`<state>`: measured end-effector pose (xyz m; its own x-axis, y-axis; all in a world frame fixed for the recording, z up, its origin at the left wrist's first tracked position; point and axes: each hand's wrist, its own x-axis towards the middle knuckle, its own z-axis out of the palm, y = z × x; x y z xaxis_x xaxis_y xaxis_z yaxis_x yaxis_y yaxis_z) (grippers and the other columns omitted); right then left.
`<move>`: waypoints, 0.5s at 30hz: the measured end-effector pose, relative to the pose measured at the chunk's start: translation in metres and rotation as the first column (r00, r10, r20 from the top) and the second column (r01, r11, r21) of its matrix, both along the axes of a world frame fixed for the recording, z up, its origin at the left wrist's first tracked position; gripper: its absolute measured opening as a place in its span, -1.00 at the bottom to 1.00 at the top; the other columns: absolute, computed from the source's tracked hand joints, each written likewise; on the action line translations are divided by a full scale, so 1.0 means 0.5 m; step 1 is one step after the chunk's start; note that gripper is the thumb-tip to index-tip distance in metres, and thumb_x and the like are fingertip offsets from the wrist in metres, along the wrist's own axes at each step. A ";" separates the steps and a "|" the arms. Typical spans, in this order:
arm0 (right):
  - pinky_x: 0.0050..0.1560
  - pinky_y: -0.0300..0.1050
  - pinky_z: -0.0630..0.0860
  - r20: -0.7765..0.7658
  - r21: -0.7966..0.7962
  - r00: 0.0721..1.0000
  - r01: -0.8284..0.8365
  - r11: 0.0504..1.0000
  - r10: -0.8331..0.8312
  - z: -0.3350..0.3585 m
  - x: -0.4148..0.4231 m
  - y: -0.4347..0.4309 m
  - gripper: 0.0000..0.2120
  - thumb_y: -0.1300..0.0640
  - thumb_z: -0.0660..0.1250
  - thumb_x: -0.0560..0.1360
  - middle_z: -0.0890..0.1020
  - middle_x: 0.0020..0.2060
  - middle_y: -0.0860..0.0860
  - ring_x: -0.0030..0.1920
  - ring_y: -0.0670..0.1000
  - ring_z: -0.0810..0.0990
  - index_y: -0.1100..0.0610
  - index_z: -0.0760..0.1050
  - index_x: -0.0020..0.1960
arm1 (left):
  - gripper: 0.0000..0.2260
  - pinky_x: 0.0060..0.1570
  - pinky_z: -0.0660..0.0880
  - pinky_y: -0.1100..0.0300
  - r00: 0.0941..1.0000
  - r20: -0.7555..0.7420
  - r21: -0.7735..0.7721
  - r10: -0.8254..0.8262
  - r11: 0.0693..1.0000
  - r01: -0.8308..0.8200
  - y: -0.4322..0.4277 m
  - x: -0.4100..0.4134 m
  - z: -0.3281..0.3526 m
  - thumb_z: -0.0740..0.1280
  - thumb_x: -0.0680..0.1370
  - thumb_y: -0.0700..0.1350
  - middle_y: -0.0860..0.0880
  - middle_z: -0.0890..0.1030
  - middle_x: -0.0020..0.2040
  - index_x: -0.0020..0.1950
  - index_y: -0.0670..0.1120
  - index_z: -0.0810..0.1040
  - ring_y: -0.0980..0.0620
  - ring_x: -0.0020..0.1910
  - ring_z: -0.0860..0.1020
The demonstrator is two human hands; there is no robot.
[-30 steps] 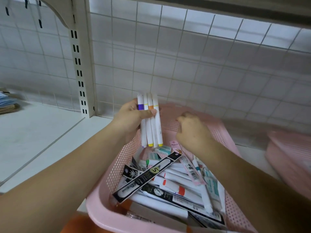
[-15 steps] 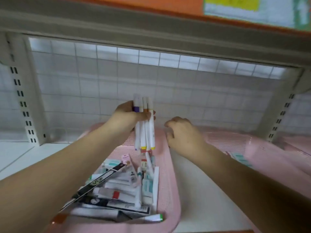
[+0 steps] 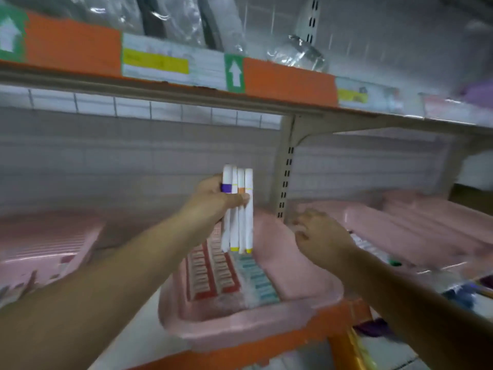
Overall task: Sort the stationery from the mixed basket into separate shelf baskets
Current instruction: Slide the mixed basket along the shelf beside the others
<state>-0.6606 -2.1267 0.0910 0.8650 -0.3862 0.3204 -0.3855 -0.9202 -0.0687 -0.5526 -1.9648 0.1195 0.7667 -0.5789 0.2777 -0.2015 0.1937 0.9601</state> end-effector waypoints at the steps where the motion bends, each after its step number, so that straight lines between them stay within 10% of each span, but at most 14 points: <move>1: 0.19 -0.14 0.40 0.001 0.000 1.000 0.025 1.000 -0.025 0.001 -0.027 -0.031 -0.66 0.20 0.14 0.52 0.47 0.26 0.07 0.23 0.09 0.44 0.10 0.46 0.26 | -0.85 0.11 0.48 0.00 1.000 0.004 -0.003 -0.014 1.000 0.014 -0.032 -0.016 -0.002 0.30 0.47 -0.42 -0.30 0.57 0.03 -0.04 -0.21 0.51 -0.12 -0.04 0.54; 15: 0.10 -0.19 0.40 -0.024 0.124 0.971 0.241 0.963 -0.239 -0.037 -0.227 -0.336 -0.67 0.20 0.21 0.53 0.50 0.24 0.03 0.17 0.03 0.49 0.11 0.46 0.29 | -0.83 -0.07 0.54 0.17 0.981 0.101 0.158 -0.167 0.976 0.150 -0.374 -0.127 -0.006 0.36 0.48 -0.29 0.00 0.61 -0.16 -0.11 -0.01 0.51 0.01 -0.12 0.59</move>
